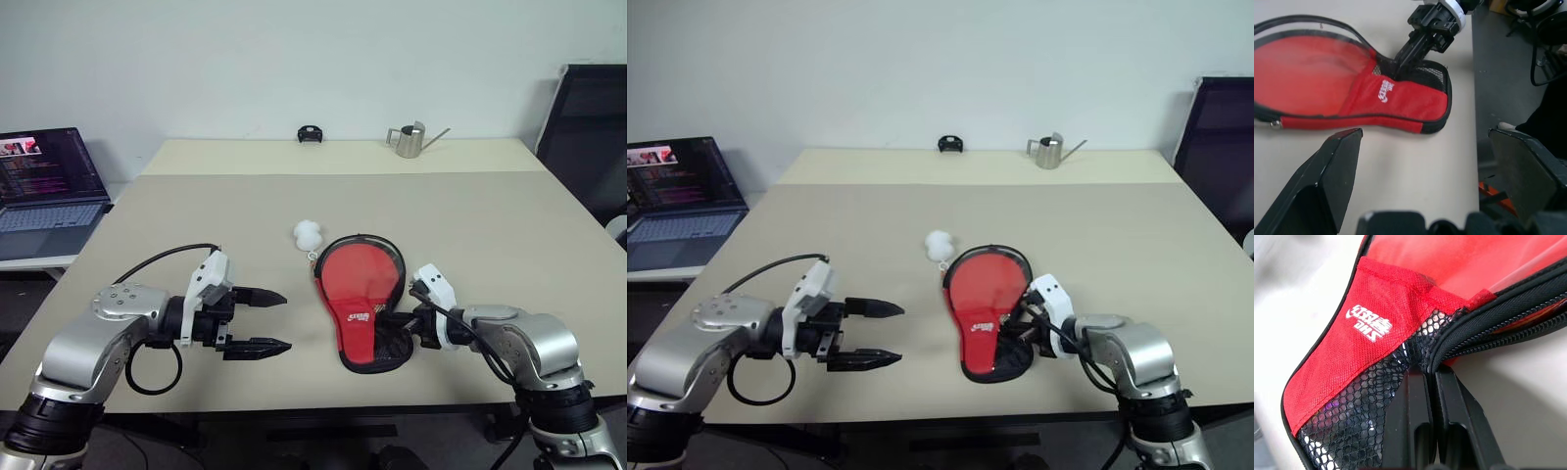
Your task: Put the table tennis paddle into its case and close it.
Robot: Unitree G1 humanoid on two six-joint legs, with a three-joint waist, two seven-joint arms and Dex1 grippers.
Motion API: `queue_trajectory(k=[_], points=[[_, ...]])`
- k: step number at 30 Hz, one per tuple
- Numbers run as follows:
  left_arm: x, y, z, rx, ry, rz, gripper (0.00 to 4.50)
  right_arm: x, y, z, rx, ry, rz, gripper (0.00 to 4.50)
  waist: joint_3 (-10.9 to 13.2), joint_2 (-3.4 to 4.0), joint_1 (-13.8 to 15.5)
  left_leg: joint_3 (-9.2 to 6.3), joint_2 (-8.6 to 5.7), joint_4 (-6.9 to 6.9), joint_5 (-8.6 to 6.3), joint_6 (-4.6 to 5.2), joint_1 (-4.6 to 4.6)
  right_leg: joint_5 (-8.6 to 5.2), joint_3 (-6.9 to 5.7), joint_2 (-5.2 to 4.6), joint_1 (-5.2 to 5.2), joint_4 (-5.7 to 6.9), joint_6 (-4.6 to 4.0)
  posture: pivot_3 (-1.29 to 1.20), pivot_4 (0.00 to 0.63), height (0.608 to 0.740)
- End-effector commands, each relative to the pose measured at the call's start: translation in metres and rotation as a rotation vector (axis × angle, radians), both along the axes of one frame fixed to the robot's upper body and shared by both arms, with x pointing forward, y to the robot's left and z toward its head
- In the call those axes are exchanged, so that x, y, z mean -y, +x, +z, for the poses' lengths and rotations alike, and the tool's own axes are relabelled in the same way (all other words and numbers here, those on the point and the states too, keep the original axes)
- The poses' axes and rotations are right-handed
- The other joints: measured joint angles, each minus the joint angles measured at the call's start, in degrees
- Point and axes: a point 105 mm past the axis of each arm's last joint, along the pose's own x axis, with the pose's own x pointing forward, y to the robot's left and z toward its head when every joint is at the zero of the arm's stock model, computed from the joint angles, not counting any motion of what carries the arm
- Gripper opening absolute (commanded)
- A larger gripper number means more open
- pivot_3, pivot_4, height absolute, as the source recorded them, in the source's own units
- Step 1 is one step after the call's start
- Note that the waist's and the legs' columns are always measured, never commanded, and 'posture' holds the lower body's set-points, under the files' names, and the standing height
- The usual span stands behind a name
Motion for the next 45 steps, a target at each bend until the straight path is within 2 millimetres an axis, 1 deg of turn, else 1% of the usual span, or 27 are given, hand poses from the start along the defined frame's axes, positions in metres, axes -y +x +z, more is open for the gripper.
queue_trajectory(k=[1,6,14,20,29,32,33,37,38,39,43,45], points=[[0.006,-0.007,0.005,0.016,0.008,-0.043,4.5,-0.006,-0.015,0.007,-0.001,0.025,0.037,0.02,0.0,0.0,0.07,-0.01,0.0,0.0,0.0,0.0,-0.01,0.0,-0.01,0.0,0.0,-0.01,0.0,0.0,0.15,0.74],[0.009,-0.008,0.004,0.006,0.006,-0.057,4.5,-0.012,-0.031,0.005,-0.032,0.056,0.016,0.02,0.0,0.0,0.18,-0.03,0.0,-0.01,0.0,0.0,-0.02,0.0,-0.03,0.01,0.02,-0.04,0.0,0.0,0.15,0.74],[0.013,-0.008,0.003,-0.005,0.001,-0.073,4.5,-0.019,-0.044,0.003,-0.077,0.121,-0.064,0.02,0.0,0.0,0.28,-0.06,-0.01,-0.01,0.0,0.0,0.0,0.0,-0.04,0.02,0.02,-0.02,0.0,0.0,0.15,0.74],[0.016,-0.006,0.003,-0.005,-0.001,-0.081,4.5,-0.017,-0.048,-0.001,-0.088,0.117,-0.088,0.02,0.0,0.0,0.45,-0.06,-0.01,-0.01,0.0,0.0,0.0,-0.01,-0.05,0.02,0.02,-0.04,0.0,0.0,0.15,0.74],[0.019,-0.006,0.002,-0.003,-0.007,-0.088,4.5,-0.012,-0.045,-0.005,-0.096,0.115,-0.145,0.02,0.0,0.0,0.47,-0.06,-0.01,-0.01,0.0,0.0,0.01,-0.01,-0.04,0.02,0.03,-0.04,0.01,0.0,0.15,0.74],[0.019,-0.006,0.002,-0.002,-0.008,-0.086,4.5,-0.009,-0.043,-0.006,-0.097,0.11,-0.173,0.69,0.0,0.0,0.46,-0.06,-0.01,-0.01,0.0,0.0,0.01,-0.01,-0.03,0.02,0.03,-0.03,0.01,0.0,0.15,0.74],[0.019,-0.006,0.002,-0.001,-0.008,-0.086,4.5,-0.008,-0.042,-0.006,-0.097,0.109,-0.183,1.0,0.0,0.0,0.46,-0.06,-0.01,-0.01,0.0,0.0,0.01,-0.01,-0.04,0.02,0.03,-0.03,0.01,0.0,0.15,0.74],[0.019,-0.006,0.001,0.001,-0.01,-0.083,4.5,0.0,-0.039,-0.005,-0.083,0.095,-0.217,2.33,0.0,0.0,0.47,-0.06,-0.01,-0.01,0.0,0.0,0.02,-0.01,-0.04,0.03,0.04,-0.02,0.01,0.0,0.15,0.74],[0.019,-0.007,0.001,0.002,-0.011,-0.083,4.5,0.003,-0.038,-0.005,-0.08,0.093,-0.226,2.76,0.0,0.0,0.48,-0.06,-0.01,-0.01,0.0,0.0,0.03,-0.01,-0.04,0.03,0.06,-0.02,0.01,0.0,0.15,0.74],[0.019,-0.006,0.001,0.002,-0.011,-0.083,4.5,0.005,-0.037,-0.004,-0.077,0.094,-0.23,2.99,0.0,0.0,0.51,-0.06,-0.01,-0.01,0.0,0.0,0.04,-0.01,-0.04,0.02,0.08,-0.03,0.01,0.0,0.15,0.74],[0.02,-0.007,0.001,0.004,-0.013,-0.079,4.5,0.01,-0.041,0.001,-0.063,0.102,-0.218,4.41,0.0,0.0,0.87,-0.06,-0.03,0.01,0.0,0.0,0.07,0.0,-0.05,0.02,0.11,-0.02,0.02,0.0,0.15,0.74],[0.02,-0.007,0.001,0.004,-0.018,-0.074,4.5,0.011,-0.043,0.003,-0.051,0.101,-0.209,4.41,0.0,-0.01,1.04,-0.07,-0.03,0.01,0.0,0.0,0.06,0.0,-0.07,0.02,0.12,-0.02,0.02,0.0,0.15,0.74]])
